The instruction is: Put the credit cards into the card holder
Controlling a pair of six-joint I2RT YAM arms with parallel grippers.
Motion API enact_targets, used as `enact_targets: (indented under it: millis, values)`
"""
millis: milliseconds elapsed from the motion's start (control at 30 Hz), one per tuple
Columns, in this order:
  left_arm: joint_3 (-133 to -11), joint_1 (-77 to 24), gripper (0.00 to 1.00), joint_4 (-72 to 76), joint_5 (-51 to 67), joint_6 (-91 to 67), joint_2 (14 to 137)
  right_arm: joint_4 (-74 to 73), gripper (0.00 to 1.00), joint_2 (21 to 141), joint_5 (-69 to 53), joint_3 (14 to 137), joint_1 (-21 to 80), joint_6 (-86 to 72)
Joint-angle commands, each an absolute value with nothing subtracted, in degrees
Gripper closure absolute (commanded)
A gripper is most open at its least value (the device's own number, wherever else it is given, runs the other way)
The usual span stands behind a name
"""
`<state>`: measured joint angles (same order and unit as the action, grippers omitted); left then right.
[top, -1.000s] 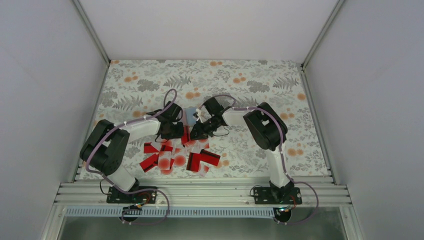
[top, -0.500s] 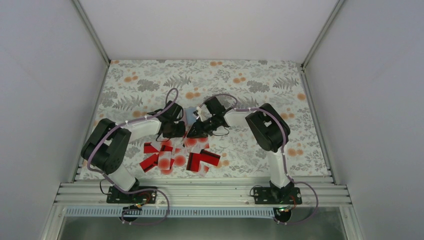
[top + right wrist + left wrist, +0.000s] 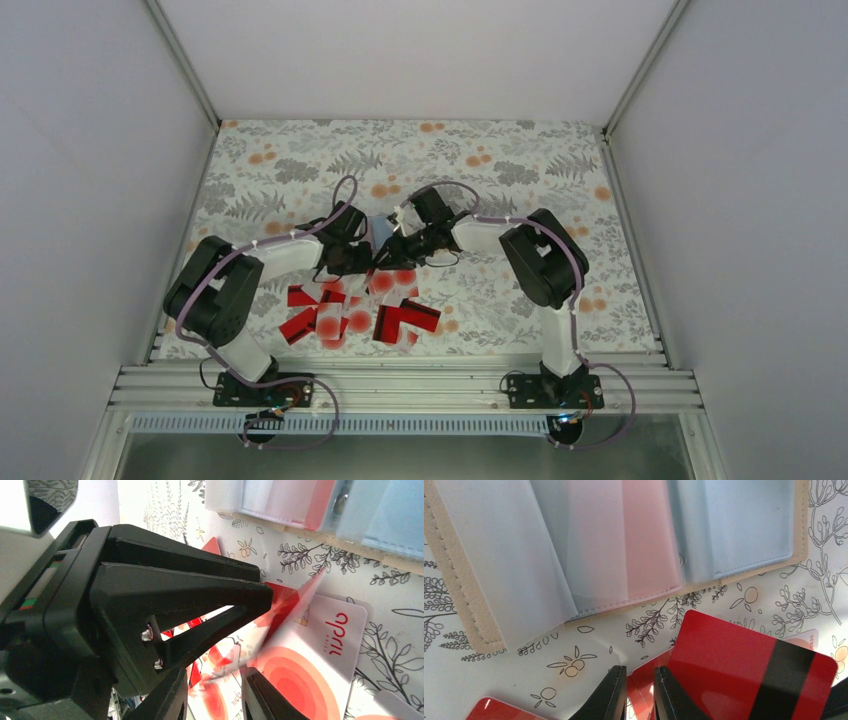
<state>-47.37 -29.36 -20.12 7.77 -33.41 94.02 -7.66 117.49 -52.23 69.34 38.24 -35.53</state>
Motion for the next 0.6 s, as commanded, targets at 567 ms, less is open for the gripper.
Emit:
enact_targets:
  millis: [567]
  values:
    - [-43.8,-29.6,0.84,-19.5,11.9,-33.6,97.0,-9.5,0.68,119.8,-46.9,70.8,38.4,-39.3]
